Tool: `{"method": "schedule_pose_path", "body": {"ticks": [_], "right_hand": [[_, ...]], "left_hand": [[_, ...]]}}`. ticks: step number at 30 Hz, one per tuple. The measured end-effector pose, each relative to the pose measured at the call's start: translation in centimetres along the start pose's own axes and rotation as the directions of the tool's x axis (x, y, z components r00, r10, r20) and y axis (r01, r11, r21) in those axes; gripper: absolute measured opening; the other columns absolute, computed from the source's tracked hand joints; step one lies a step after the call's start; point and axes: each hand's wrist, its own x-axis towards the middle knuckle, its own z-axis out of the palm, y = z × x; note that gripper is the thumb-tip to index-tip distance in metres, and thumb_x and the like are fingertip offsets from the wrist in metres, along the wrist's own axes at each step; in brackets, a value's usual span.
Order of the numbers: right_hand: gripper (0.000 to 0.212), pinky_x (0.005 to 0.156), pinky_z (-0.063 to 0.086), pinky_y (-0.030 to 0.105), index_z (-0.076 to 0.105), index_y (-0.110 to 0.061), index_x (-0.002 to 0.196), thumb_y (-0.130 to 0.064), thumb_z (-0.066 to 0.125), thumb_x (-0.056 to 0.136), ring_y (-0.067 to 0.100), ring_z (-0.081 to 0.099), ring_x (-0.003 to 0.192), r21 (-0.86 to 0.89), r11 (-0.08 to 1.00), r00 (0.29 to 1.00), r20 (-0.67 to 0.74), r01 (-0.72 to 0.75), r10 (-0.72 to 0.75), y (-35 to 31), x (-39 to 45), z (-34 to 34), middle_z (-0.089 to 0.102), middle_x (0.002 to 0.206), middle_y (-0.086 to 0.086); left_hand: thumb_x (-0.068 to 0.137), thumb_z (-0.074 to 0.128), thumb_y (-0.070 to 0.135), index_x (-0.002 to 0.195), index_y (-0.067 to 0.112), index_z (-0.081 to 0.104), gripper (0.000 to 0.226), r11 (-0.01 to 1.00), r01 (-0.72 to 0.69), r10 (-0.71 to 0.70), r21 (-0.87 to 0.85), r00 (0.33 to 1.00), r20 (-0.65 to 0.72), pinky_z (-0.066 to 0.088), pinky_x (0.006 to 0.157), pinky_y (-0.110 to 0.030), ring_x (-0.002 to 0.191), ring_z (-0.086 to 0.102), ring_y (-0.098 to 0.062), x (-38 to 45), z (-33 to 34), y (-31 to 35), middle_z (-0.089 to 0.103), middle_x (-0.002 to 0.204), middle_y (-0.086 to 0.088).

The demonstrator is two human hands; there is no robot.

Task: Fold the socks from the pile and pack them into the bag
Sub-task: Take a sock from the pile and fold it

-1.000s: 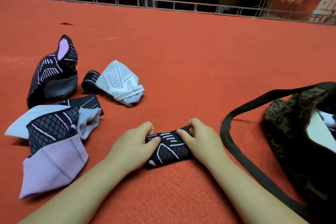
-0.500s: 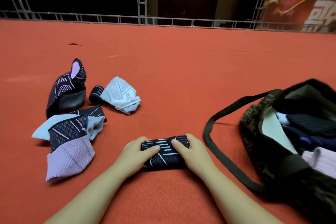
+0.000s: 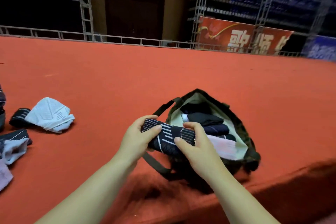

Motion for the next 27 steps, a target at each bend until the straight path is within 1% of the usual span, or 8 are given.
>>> {"method": "schedule_pose_path", "body": {"ticks": [5, 9, 13, 15, 18, 21, 25, 27], "right_hand": [[0.035, 0.082, 0.056, 0.037, 0.054, -0.028, 0.112, -0.022, 0.072, 0.082, 0.010, 0.065, 0.099, 0.274, 0.931, 0.964, -0.041, -0.243, 0.264, 0.5, 0.2, -8.0, 0.064, 0.111, -0.005], [0.020, 0.060, 0.054, 0.026, 0.065, -0.019, 0.108, -0.020, 0.064, 0.088, 0.011, 0.069, 0.082, 0.200, 0.902, 0.917, 0.200, -0.383, 0.345, 1.8, 0.2, -11.6, 0.073, 0.096, -0.002], [0.015, 0.057, 0.052, 0.022, 0.068, -0.013, 0.103, -0.014, 0.062, 0.089, 0.010, 0.069, 0.071, 0.169, 0.903, 0.915, 0.162, -0.394, 0.369, 4.0, 1.5, -12.1, 0.073, 0.086, 0.000], [0.016, 0.062, 0.053, 0.022, 0.069, -0.011, 0.102, -0.015, 0.065, 0.087, 0.012, 0.069, 0.074, 0.121, 0.919, 0.926, 0.083, -0.375, 0.368, 5.3, 2.9, -12.1, 0.074, 0.086, -0.001], [0.019, 0.085, 0.054, 0.035, 0.069, -0.012, 0.103, -0.020, 0.067, 0.086, 0.021, 0.069, 0.089, 0.045, 0.920, 0.921, 0.044, -0.388, 0.387, 7.0, 4.7, -12.2, 0.073, 0.100, 0.007], [0.014, 0.068, 0.055, 0.030, 0.066, -0.018, 0.099, -0.027, 0.061, 0.091, 0.018, 0.067, 0.084, -0.045, 0.907, 0.896, 0.146, -0.418, 0.420, 7.4, 5.5, -12.6, 0.072, 0.098, 0.003], [0.028, 0.066, 0.057, 0.037, 0.059, -0.014, 0.113, -0.032, 0.059, 0.092, 0.023, 0.063, 0.091, -0.086, 0.861, 0.820, 0.272, -0.500, 0.504, 7.8, 6.0, -13.2, 0.066, 0.109, 0.010], [0.033, 0.075, 0.057, 0.041, 0.058, -0.014, 0.115, -0.033, 0.064, 0.088, 0.024, 0.063, 0.095, -0.157, 0.843, 0.781, 0.319, -0.515, 0.537, 8.0, 6.0, -13.6, 0.067, 0.111, 0.008]], "left_hand": [[0.087, 0.063, 0.012, 0.093, 0.019, 0.062, 0.010, 0.992, 0.084, -0.071, -0.089, 0.987, 0.146, 0.053, 0.056, -0.030, 0.079, 0.066, -0.014, -0.4, 6.9, 2.2, 0.066, 0.092, -0.001], [0.088, 0.063, 0.017, 0.100, 0.024, 0.060, 0.015, 0.992, 0.121, -0.109, -0.030, 0.961, 0.255, 0.052, 0.055, -0.025, 0.088, 0.066, -0.013, -0.6, 9.6, 2.1, 0.066, 0.102, 0.001], [0.083, 0.068, 0.024, 0.096, 0.041, 0.051, 0.028, 0.980, -0.069, 0.036, 0.184, 0.984, 0.177, 0.046, 0.075, -0.019, 0.095, 0.059, -0.002, -0.8, 9.5, 0.4, 0.060, 0.108, 0.012], [0.080, 0.069, 0.029, 0.093, 0.043, 0.051, 0.026, 0.915, -0.253, 0.231, 0.314, 0.967, 0.107, 0.042, 0.082, -0.017, 0.099, 0.052, 0.004, -1.2, 9.2, -0.2, 0.057, 0.102, 0.019], [0.077, 0.053, 0.051, 0.092, 0.031, 0.064, 0.027, 0.721, -0.504, 0.359, 0.475, 0.859, 0.365, 0.042, 0.087, -0.025, 0.096, 0.052, 0.002, -2.0, 9.5, -0.7, 0.062, 0.093, 0.019], [0.074, 0.031, 0.067, 0.108, 0.028, 0.063, 0.060, 0.466, -0.587, 0.204, 0.662, 0.799, 0.566, 0.039, 0.089, -0.036, 0.101, 0.050, -0.012, -2.0, 11.1, -1.0, 0.064, 0.102, 0.012], [0.079, 0.047, 0.066, 0.106, 0.032, 0.063, 0.046, 0.249, -0.625, 0.016, 0.740, 0.767, 0.642, 0.027, 0.091, -0.038, 0.102, 0.038, -0.015, -1.8, 12.4, -1.5, 0.060, 0.099, 0.012], [0.085, 0.050, 0.056, 0.096, 0.031, 0.067, 0.033, 0.248, -0.630, -0.008, 0.736, 0.758, 0.652, 0.025, 0.091, -0.038, 0.100, 0.039, -0.015, -1.5, 12.4, -1.9, 0.058, 0.092, 0.011]]}}
